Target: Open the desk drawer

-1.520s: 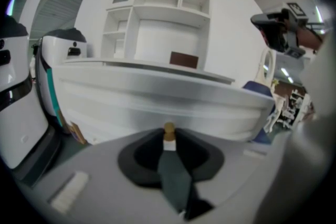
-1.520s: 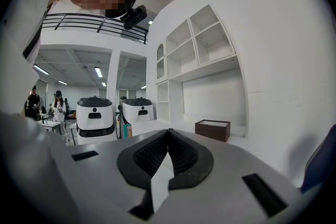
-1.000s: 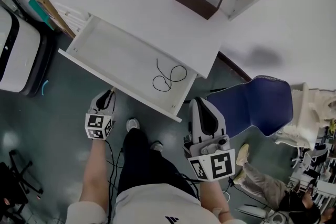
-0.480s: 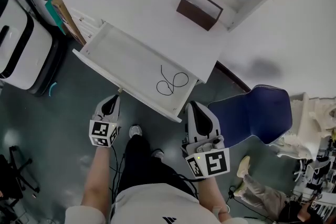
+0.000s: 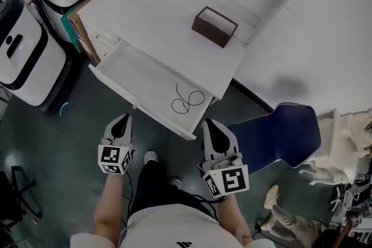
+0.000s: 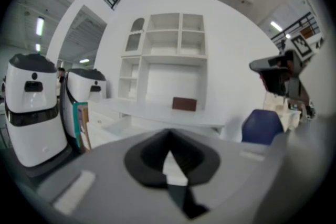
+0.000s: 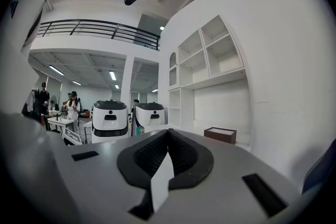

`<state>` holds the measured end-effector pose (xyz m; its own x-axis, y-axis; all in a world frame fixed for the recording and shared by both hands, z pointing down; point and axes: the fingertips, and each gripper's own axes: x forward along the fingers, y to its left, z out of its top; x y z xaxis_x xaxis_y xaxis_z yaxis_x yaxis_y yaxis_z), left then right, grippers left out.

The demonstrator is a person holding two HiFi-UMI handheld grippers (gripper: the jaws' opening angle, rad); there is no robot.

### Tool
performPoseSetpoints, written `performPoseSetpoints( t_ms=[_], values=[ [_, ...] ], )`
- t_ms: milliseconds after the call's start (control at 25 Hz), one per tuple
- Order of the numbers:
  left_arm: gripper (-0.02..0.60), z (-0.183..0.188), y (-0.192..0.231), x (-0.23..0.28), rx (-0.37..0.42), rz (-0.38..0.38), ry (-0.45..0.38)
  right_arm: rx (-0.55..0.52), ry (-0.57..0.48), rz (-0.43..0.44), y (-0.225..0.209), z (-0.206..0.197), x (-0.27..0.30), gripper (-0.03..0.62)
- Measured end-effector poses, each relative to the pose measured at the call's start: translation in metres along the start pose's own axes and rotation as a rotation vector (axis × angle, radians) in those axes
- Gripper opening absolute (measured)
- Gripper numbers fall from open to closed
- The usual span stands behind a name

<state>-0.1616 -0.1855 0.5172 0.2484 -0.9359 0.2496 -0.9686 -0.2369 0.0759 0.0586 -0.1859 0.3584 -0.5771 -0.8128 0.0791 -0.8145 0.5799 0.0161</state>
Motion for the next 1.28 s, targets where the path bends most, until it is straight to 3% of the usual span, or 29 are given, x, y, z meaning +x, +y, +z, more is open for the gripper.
performPoseSetpoints(
  t_ms=[680, 1280],
  values=[
    [0.006, 0.097, -0.047, -0.064, 0.023, 0.042, -0.19, -0.038, -0.084, 0.013, -0.005, 0.036, -0.045, 0.0],
    [0.005, 0.153, -0.083, -0.112, 0.053, 0.026, -0.305, -0.047, -0.155, -0.009, -0.008, 0.062, -0.084, 0.0]
  ],
)
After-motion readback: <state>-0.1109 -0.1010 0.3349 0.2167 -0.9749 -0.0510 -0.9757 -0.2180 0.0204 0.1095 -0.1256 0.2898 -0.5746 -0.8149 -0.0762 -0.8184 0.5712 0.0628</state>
